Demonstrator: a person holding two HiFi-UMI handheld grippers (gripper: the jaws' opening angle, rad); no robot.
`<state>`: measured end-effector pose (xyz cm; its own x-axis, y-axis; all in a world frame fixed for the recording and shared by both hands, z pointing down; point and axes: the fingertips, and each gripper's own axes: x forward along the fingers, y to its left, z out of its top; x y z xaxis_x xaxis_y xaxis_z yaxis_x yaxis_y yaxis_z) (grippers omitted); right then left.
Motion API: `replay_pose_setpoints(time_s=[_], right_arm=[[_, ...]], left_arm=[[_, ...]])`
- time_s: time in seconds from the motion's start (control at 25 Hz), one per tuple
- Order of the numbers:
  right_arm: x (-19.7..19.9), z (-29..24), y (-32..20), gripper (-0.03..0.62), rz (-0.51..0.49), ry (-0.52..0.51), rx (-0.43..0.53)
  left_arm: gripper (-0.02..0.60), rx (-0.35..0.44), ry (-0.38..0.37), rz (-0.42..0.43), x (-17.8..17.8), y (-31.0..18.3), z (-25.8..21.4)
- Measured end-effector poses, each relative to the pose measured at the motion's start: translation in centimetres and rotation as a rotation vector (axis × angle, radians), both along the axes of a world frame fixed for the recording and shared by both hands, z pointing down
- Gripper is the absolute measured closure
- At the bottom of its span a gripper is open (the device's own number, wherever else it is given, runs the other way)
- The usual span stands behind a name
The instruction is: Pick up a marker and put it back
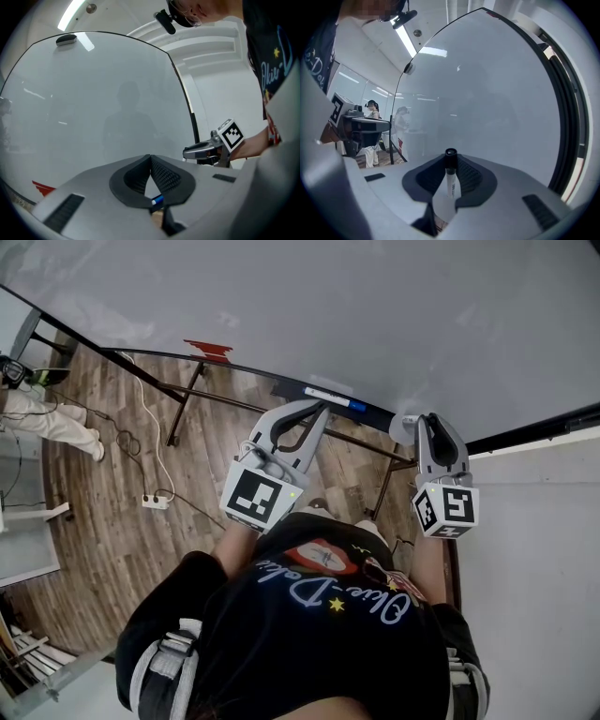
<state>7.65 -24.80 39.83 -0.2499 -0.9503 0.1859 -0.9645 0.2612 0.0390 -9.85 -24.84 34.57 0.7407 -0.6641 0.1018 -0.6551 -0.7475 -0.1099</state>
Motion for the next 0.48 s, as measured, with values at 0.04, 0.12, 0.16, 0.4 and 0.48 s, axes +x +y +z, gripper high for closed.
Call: replay_pose_setpoints(time_s=[0.04, 0.12, 0.16, 0.4, 0.48], right_arm=[[0.04, 0.11, -0.04, 0.526, 0.0, -0.008, -0.001], [0.08, 0.32, -0.07, 0.526, 0.0, -0.019, -0.001], [0.11, 0.36, -0.07, 0.527, -0.001, -0.023, 0.0], [0.25, 0.37, -0.06, 0.526, -0.008, -0.032, 0.001], [0.29, 0.47, 0.04, 0.526, -0.008, -0.035, -0.001]], left_arm=[[0.578, -0.005, -0.001, -0.005, -0.09, -0.07, 0.08], [0.578, -0.009, -0.007, -0.008, -0.14, -0.15, 0.08], [0.577, -0.008, -0.009, -0.008, -0.11, -0.15, 0.05], [0.578, -0.005, -0.009, -0.006, 0.14, -0.23, -0.05], [0.578, -0.007, -0.008, -0.005, 0.3, -0.28, 0.04]])
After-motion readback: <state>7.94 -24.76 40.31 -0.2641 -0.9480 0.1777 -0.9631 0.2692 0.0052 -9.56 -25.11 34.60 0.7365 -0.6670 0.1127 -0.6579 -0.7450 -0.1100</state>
